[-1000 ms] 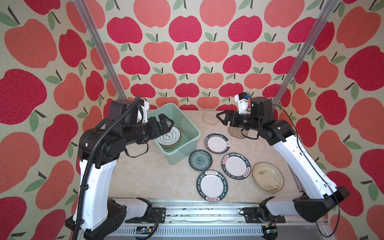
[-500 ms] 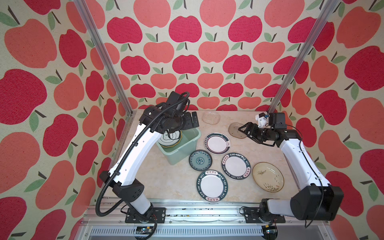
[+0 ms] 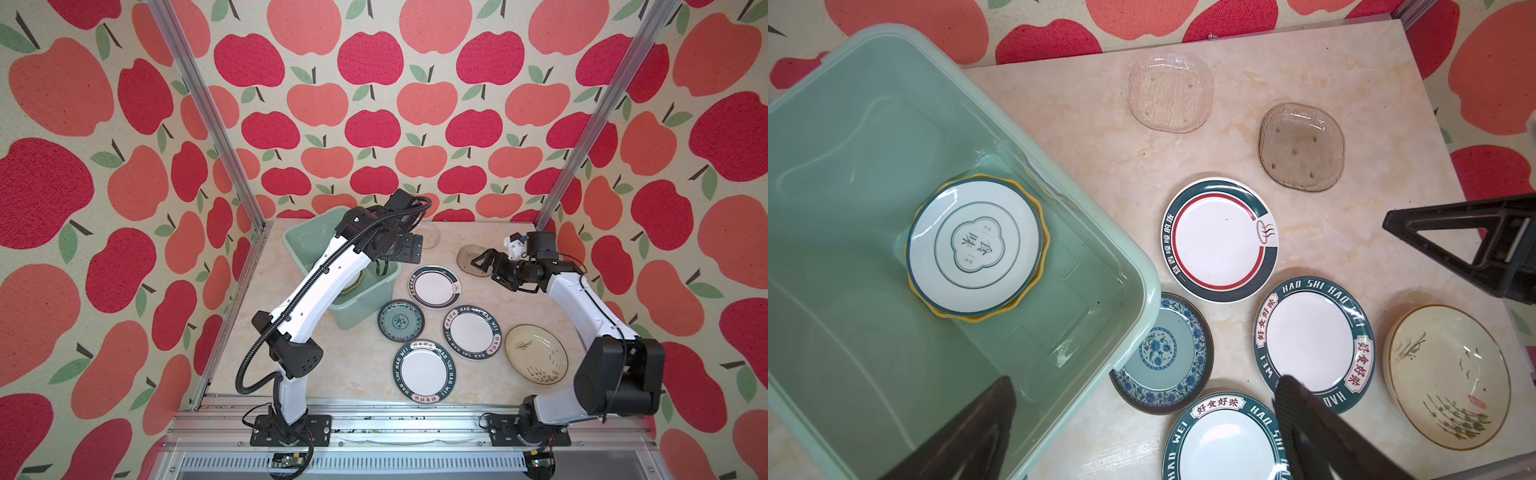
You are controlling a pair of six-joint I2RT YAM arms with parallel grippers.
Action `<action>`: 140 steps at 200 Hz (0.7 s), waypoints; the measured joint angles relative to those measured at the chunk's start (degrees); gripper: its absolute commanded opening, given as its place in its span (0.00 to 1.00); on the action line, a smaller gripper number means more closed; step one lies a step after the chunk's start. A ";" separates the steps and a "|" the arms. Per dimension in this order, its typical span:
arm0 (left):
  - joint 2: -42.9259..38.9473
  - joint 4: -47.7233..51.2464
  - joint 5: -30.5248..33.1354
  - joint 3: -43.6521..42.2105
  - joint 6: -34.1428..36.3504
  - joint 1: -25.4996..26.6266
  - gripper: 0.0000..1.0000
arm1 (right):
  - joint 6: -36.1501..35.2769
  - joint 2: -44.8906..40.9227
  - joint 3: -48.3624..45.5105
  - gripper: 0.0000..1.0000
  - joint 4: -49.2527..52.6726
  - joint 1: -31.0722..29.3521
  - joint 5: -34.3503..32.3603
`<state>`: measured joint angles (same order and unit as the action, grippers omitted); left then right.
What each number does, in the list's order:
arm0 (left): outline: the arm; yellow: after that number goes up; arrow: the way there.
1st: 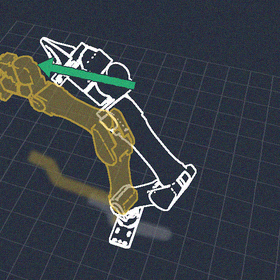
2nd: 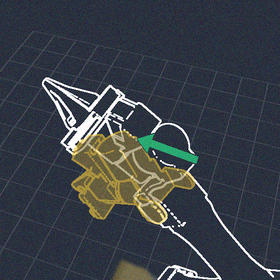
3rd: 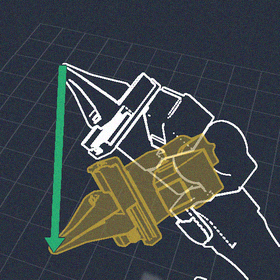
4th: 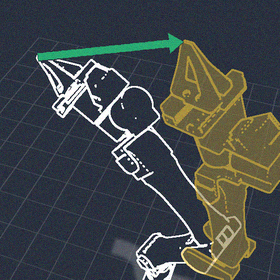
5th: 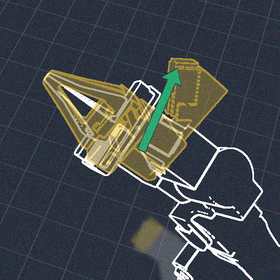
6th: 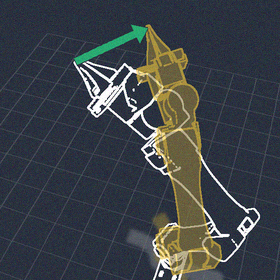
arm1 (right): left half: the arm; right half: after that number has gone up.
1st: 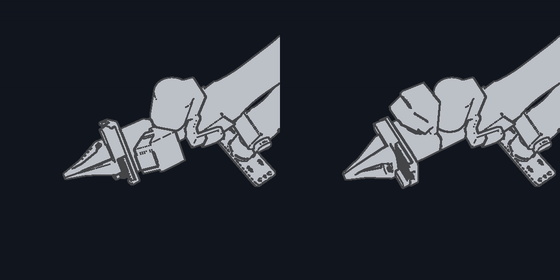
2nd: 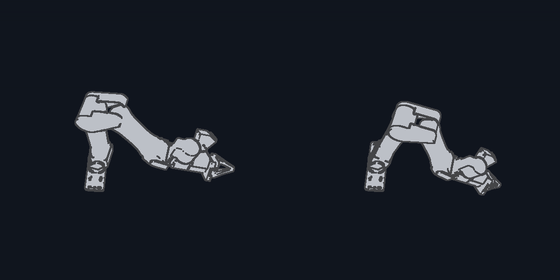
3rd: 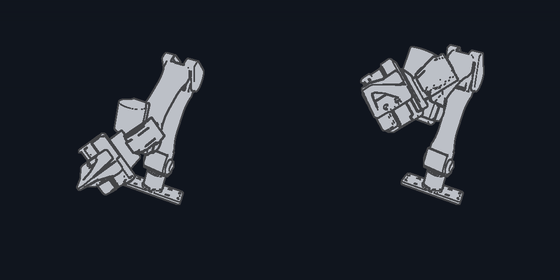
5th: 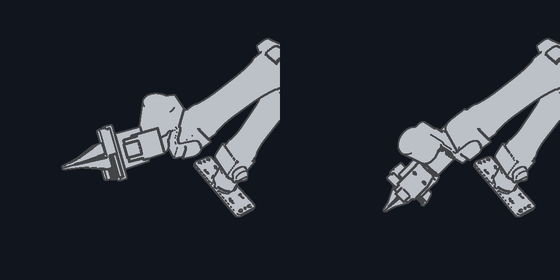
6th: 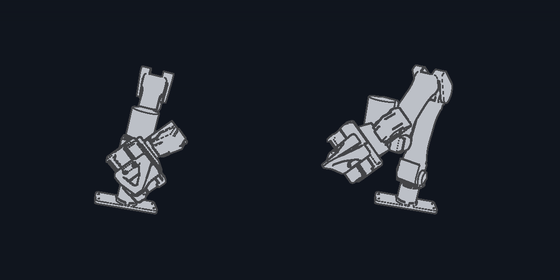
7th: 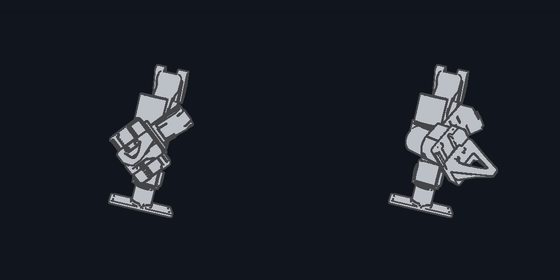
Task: Place the plates into the plastic bin on the countertop
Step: 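Reach the right gripper to the red-and-green rimmed plate and grip its edge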
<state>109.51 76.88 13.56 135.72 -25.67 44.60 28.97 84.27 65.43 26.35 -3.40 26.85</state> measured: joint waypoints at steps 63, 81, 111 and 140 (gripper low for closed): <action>1.44 0.02 0.70 2.78 2.56 0.57 0.99 | 0.92 5.40 -0.81 0.89 -6.05 1.18 3.37; 2.91 0.17 0.66 4.22 2.69 0.94 0.99 | 0.98 8.09 -0.81 0.88 -6.67 1.18 4.13; 5.64 1.33 0.61 7.21 2.67 1.22 0.99 | 1.07 11.76 -1.18 0.85 -7.87 1.18 4.83; 6.75 1.88 0.37 8.13 2.62 1.29 0.99 | 1.36 14.73 -2.38 0.75 -10.29 1.18 6.64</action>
<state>116.27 78.76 13.93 143.85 -23.05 45.89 30.33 99.00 63.05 16.05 -2.22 33.50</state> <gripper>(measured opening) 0.994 0.785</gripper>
